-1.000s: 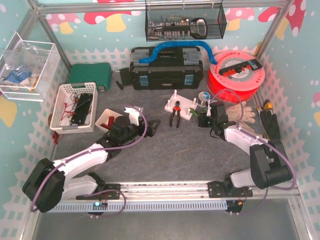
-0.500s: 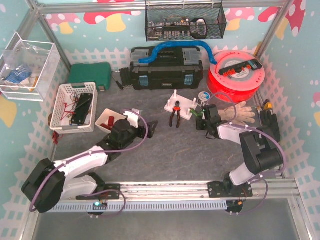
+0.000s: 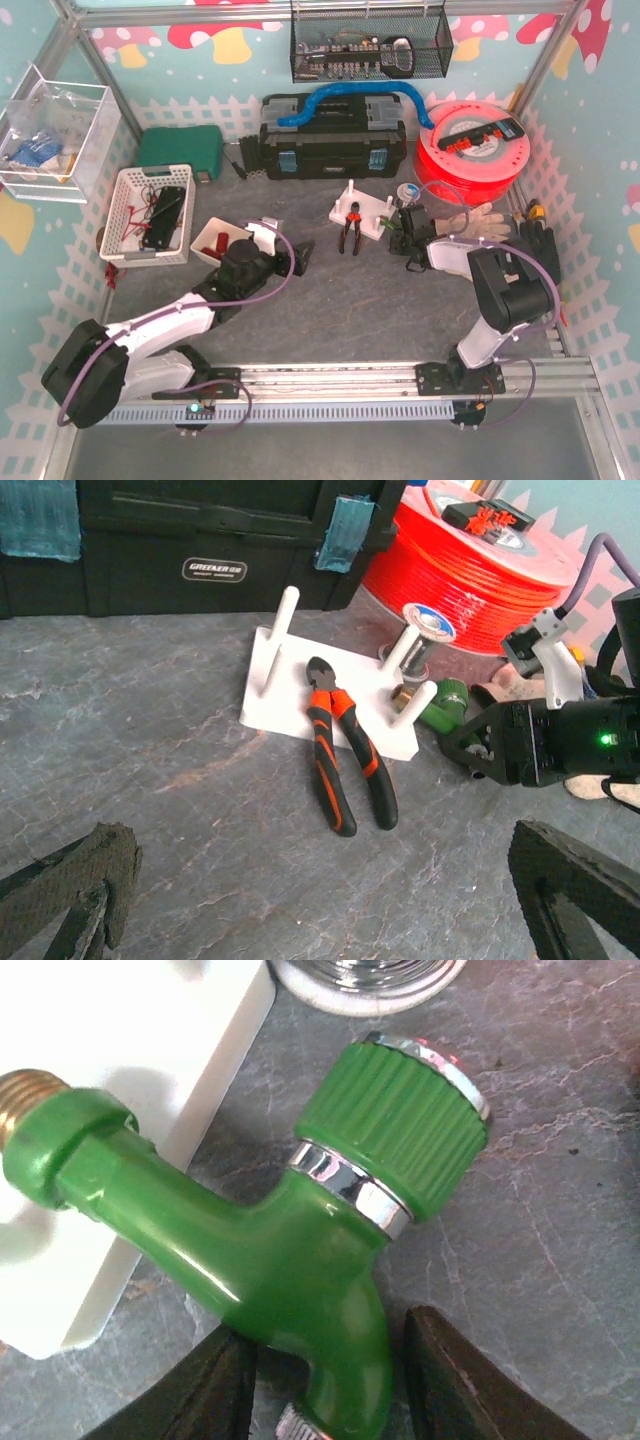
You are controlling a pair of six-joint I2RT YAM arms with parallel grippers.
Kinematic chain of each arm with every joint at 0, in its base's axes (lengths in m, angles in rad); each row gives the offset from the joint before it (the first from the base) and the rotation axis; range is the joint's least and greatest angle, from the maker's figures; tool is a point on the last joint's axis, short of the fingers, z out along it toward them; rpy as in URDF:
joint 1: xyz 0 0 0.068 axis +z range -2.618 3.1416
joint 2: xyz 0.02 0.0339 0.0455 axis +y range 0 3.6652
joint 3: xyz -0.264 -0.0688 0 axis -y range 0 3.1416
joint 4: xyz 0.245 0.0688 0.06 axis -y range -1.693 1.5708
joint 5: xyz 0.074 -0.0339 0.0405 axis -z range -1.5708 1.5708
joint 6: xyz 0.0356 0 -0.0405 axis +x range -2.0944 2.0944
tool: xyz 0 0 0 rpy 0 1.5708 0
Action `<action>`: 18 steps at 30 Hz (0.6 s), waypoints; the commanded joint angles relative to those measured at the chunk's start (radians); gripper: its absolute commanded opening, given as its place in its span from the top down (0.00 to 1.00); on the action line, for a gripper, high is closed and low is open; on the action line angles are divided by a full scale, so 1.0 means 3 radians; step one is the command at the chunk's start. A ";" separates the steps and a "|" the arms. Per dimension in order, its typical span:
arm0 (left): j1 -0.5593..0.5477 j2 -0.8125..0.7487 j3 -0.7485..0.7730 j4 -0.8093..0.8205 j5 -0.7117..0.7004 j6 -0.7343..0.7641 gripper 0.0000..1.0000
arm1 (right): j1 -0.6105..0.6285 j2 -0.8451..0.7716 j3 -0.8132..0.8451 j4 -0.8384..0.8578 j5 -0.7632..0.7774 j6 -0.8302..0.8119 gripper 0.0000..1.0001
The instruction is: Install the large spring
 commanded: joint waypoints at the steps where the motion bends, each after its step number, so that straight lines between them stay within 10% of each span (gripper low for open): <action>1: -0.0020 0.0049 0.0007 0.0035 0.0017 0.0042 0.01 | 0.0037 0.0123 0.0121 -0.0182 0.0180 0.0284 0.58; 18: -0.0021 0.0052 0.0009 0.0032 0.0002 0.0037 0.01 | 0.0082 -0.0050 0.0069 -0.0159 0.0310 0.0619 0.77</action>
